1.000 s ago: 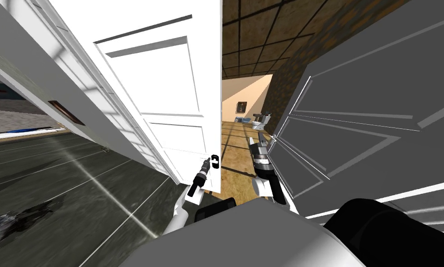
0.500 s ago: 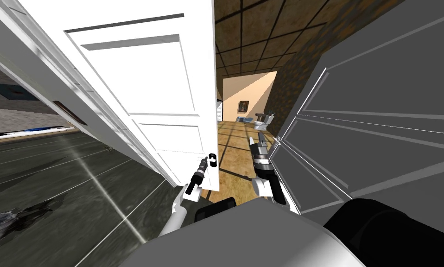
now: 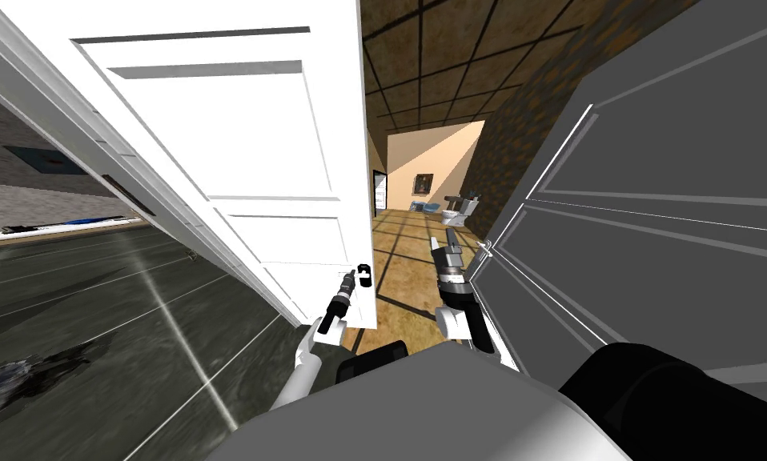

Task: Push the door open

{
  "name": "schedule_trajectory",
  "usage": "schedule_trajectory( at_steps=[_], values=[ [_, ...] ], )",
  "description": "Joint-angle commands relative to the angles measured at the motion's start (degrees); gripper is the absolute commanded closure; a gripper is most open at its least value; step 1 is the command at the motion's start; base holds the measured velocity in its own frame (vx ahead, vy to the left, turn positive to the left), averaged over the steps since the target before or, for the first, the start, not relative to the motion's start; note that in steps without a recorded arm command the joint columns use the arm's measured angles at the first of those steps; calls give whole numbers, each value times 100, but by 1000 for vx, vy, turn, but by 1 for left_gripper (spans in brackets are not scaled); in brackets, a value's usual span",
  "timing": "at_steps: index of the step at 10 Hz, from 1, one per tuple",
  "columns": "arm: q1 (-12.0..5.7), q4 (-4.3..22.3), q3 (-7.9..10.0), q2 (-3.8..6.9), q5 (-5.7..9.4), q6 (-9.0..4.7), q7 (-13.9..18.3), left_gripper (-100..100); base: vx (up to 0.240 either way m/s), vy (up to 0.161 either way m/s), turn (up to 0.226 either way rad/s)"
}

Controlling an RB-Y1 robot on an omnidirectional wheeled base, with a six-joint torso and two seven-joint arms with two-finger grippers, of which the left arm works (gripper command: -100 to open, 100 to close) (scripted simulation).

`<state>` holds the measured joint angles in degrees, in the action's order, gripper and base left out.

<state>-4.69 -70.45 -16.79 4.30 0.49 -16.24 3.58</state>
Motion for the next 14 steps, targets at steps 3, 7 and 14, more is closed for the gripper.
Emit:
schedule_trajectory(
  at_steps=[3, 7, 14],
  values=[
    [-80, 60, 313, -14, 14, -7, -75, 100, 94, -105, 59],
    [-142, 161, 548, -77, 26, -14, -130, 100, 86, -110, 55],
    [-275, 373, 1047, -284, 52, -30, -248, 100, 115, -137, 74]
  ],
)
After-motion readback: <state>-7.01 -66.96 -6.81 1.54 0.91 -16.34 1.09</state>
